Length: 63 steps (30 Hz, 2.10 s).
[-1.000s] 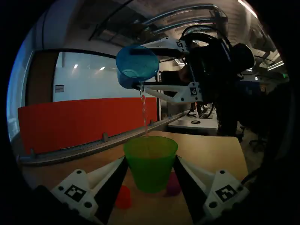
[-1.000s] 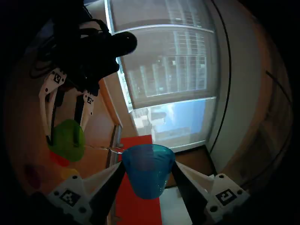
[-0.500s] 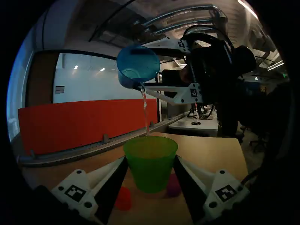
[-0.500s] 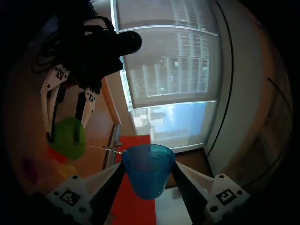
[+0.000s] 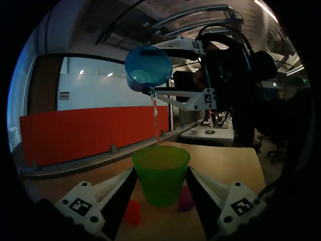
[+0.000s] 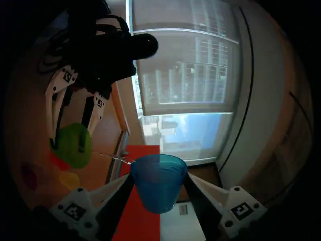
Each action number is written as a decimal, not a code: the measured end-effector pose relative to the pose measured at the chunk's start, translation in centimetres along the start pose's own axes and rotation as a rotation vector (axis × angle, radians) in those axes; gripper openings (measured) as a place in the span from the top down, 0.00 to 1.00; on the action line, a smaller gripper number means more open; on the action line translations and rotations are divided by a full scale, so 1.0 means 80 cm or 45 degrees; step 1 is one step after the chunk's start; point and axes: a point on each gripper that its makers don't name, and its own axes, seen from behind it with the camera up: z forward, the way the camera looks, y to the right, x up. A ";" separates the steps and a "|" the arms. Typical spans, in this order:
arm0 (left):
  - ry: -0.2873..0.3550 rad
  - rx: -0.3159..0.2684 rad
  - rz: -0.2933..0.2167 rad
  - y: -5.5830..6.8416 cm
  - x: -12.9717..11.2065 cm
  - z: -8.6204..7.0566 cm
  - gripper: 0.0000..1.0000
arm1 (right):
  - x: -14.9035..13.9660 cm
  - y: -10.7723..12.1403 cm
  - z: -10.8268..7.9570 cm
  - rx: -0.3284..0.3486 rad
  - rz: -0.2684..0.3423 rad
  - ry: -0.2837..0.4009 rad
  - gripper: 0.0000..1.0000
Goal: Pour water
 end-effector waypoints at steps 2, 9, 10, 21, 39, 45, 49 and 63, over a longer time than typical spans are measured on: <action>0.001 -0.002 0.001 0.000 0.000 0.000 0.18 | 0.000 0.001 0.000 -0.003 -0.015 -0.004 0.12; 0.003 -0.004 0.003 0.002 0.000 0.000 0.18 | 0.004 0.000 0.002 0.002 -0.044 0.002 0.11; 0.003 -0.004 0.002 0.001 0.000 0.000 0.18 | 0.005 0.001 0.002 0.002 -0.052 0.003 0.11; 0.004 -0.005 0.000 0.002 0.002 -0.001 0.18 | 0.012 -0.003 0.004 0.006 -0.129 0.000 0.11; 0.004 0.003 0.000 0.001 0.002 0.001 0.18 | 0.018 -0.003 0.001 -0.014 -0.133 0.012 0.12; 0.006 0.005 -0.003 0.000 0.003 0.000 0.18 | 0.015 -0.001 0.000 -0.032 -0.046 0.021 0.11; 0.004 0.005 -0.001 0.001 0.003 -0.001 0.18 | 0.014 0.001 0.001 -0.048 0.041 0.032 0.11; 0.006 0.019 0.001 -0.004 0.004 -0.005 0.18 | 0.005 -0.007 -0.001 -0.072 0.439 0.053 0.12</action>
